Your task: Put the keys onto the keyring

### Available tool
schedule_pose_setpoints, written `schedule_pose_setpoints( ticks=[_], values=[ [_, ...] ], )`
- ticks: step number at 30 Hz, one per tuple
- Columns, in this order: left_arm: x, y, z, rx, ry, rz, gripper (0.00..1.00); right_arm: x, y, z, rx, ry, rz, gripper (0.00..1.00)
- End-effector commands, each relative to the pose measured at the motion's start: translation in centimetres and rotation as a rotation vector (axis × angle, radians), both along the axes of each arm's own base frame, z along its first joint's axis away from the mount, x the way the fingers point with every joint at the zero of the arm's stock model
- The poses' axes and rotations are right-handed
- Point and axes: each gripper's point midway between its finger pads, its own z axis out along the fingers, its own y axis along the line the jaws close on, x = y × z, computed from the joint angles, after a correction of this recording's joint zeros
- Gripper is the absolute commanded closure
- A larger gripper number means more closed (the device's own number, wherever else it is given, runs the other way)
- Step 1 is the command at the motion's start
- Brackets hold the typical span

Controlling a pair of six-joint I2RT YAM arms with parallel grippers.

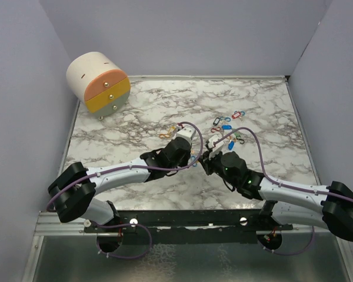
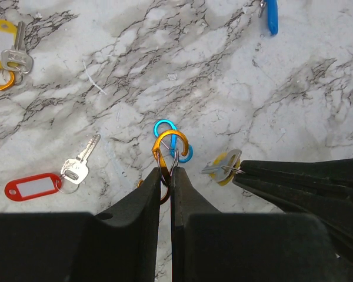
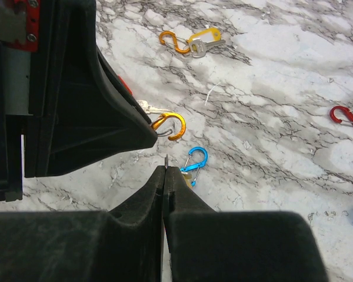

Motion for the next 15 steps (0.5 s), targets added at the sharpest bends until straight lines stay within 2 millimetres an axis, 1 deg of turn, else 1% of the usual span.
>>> schedule_pose_setpoints(
  ticks=[1,3,6,15],
  values=[
    [0.89,-1.07,3.27,-0.081,-0.053,-0.010,1.00,0.14,0.52,1.30,0.050,-0.028,0.001,0.99],
    [0.91,-1.20,3.60,-0.090,-0.055,-0.015,1.00,0.24,0.68,0.87,0.036,-0.019,0.002,0.99],
    [0.76,-1.43,3.87,-0.101,-0.051,-0.027,1.00,0.40,0.93,0.77,0.035,-0.018,0.003,0.99],
    [0.09,-1.64,3.41,-0.118,-0.026,-0.050,1.00,0.67,1.22,0.57,0.035,-0.017,-0.003,0.99]
  ],
)
